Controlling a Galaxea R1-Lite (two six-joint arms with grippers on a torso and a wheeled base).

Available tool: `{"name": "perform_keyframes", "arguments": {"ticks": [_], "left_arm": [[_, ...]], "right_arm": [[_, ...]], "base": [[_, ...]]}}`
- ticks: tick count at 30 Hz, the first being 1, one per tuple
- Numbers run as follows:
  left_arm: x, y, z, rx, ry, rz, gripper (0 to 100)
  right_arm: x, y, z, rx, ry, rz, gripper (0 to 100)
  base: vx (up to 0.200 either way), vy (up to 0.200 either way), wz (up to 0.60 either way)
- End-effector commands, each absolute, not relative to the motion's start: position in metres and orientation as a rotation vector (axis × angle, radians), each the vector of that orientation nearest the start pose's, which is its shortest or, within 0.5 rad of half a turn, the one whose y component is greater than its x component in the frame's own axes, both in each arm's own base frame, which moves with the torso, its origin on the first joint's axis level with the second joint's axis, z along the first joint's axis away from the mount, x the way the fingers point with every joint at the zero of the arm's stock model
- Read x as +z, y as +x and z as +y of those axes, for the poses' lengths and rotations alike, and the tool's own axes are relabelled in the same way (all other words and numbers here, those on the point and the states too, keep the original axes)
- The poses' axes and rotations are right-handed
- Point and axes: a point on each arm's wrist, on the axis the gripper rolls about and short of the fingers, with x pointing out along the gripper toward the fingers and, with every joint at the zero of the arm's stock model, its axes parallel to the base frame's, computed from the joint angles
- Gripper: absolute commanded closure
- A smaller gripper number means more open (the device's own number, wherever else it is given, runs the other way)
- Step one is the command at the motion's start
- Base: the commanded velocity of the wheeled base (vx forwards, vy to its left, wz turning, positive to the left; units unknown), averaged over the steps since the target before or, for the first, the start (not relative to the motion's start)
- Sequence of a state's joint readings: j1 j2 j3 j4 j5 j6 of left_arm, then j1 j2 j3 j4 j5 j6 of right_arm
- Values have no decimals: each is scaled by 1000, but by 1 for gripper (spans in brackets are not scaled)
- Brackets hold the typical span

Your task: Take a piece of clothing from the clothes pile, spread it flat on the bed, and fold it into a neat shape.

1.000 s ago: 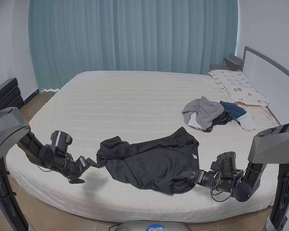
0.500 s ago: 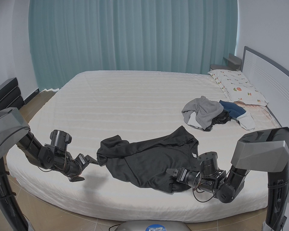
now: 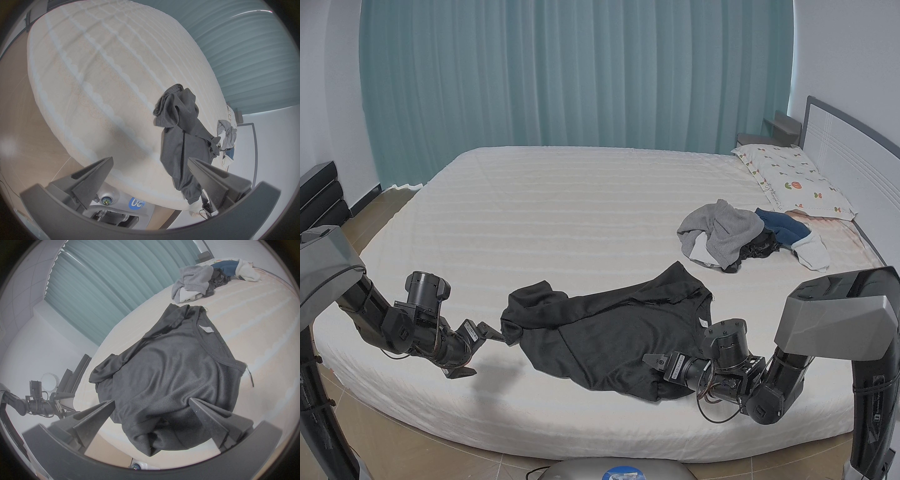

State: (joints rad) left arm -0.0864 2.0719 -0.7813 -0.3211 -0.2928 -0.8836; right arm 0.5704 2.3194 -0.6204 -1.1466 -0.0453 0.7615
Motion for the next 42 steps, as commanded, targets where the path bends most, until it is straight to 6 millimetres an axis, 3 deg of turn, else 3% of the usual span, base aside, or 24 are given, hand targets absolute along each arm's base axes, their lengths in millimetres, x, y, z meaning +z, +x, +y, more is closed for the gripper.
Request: {"name": "perform_keyframes", "arguments": {"ticks": [1, 5, 10, 13, 19, 27, 28, 42], "left_arm": [[30, 321, -34, 106, -902, 1071, 0], [30, 321, -35, 106, -900, 1071, 0], [29, 320, -34, 109, -900, 1075, 0], [29, 320, -35, 107, -899, 1077, 0], [29, 320, -35, 107, -899, 1077, 0], [29, 320, -35, 107, -898, 1077, 0], [29, 320, -35, 107, -898, 1077, 0], [29, 319, -36, 104, -895, 1078, 0]], "right_arm": [[-6, 280, 182, 286, 552, 692, 0], [-11, 282, 177, 265, 553, 701, 0], [-9, 302, 144, 165, 583, 664, 0], [-14, 300, 135, 125, 576, 702, 0], [-15, 292, 127, 102, 569, 738, 0], [-31, 290, 132, 111, 553, 794, 0], [-31, 290, 132, 111, 554, 793, 100], [-32, 295, 127, 94, 473, 838, 100]], "base": [[0, 0, 0], [0, 0, 0], [0, 0, 0], [0, 0, 0], [0, 0, 0], [0, 0, 0], [0, 0, 0], [0, 0, 0]]}}
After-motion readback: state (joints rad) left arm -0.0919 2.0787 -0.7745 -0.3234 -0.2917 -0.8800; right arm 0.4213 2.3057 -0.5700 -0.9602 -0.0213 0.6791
